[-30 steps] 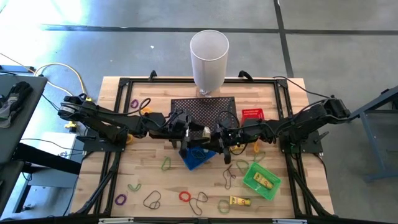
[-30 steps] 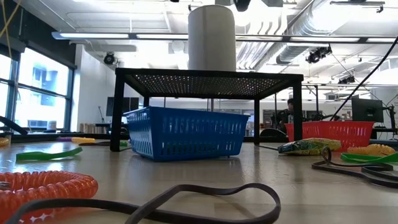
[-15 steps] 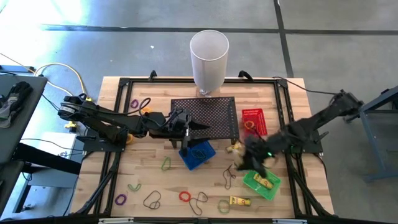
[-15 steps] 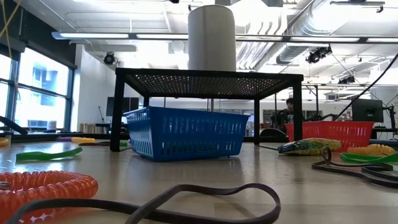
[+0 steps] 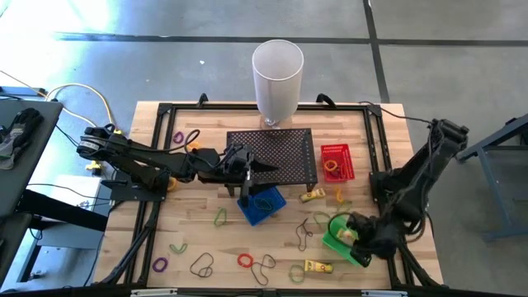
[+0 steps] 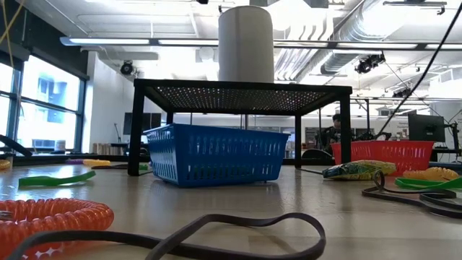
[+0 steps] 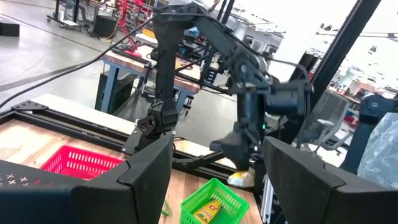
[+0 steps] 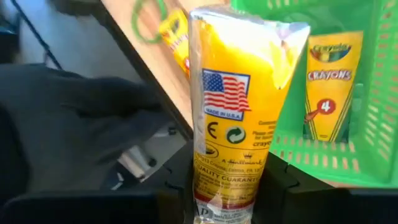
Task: Pick & Place Office Desk Supplies
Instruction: Put the yellow crayon box into the green bin, then put the green rubber band into the blue bin
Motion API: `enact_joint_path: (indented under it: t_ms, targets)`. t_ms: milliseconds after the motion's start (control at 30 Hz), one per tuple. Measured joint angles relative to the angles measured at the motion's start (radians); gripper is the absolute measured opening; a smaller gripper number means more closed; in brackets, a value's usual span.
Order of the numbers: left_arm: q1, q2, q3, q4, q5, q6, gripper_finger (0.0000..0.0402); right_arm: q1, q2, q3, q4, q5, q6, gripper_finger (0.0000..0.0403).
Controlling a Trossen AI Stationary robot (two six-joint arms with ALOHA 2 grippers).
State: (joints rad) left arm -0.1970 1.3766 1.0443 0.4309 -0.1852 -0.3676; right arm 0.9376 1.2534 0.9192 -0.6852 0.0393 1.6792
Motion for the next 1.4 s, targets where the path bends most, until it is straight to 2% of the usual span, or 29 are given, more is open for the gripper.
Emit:
enact_joint_path:
  t_ms: [167, 300, 467, 667, 800, 1067, 1233, 1400]
  targets:
    - [0.0, 0.0, 0.0, 0.0, 0.0, 0.0, 0.0241, -0.011, 0.095, -0.004, 0.004, -0.028, -0.009, 0.0096]
    - [0.0, 0.0, 0.0, 0.0, 0.0, 0.0, 0.0241, -0.023, 0.169, -0.004, -0.011, -0.099, -0.011, 0.0128]
    - [0.0, 0.0, 0.0, -0.001, 0.001, 0.0, 0.0241, -0.035, 0.227, -0.004, -0.014, -0.092, -0.003, 0.017]
    - [-0.005, 0.0, 0.0, -0.004, 0.002, 0.001, 0.0241, -0.083, 0.202, -0.004, -0.014, -0.132, -0.055, 0.0215]
    - [-0.006, 0.0, 0.0, -0.005, 0.004, 0.001, 0.0241, -0.116, 0.146, -0.004, -0.016, -0.177, -0.078, 0.0225]
    - [-0.031, 0.0, 0.0, -0.011, 0.003, 0.001, 0.0241, -0.215, 0.004, -0.003, -0.166, -0.053, -0.158, 0.0212]
    - [-0.035, 0.0, 0.0, -0.013, 0.007, 0.001, 0.0241, -0.305, -0.036, -0.003, -0.285, 0.058, -0.169, 0.0207]
    - [-0.056, 0.0, 0.0, -0.013, 0.012, 0.001, 0.0241, -0.38, -0.019, -0.003, -0.251, 0.05, -0.333, 0.0207]
